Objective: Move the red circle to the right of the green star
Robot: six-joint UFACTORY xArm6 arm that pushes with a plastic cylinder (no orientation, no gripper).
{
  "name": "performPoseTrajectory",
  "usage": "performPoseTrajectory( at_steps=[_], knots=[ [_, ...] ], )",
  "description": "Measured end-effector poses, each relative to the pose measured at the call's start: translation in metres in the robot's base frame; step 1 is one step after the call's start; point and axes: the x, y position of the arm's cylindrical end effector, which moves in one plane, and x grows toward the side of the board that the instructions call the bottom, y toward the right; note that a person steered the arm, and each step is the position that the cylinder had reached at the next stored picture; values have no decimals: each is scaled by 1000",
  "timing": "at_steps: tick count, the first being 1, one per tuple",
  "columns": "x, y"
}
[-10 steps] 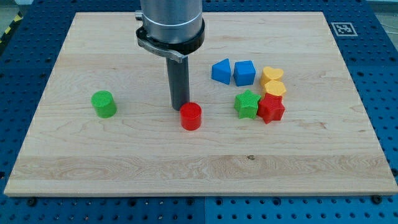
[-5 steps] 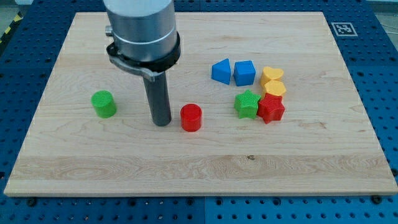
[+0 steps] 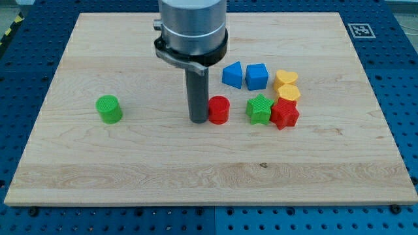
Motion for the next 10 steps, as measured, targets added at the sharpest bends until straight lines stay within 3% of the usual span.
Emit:
performPoseTrajectory(
  at_steps=[2, 5, 10],
  knots=[
    [-21, 1],
    [0, 8],
    [-21, 24]
  ],
)
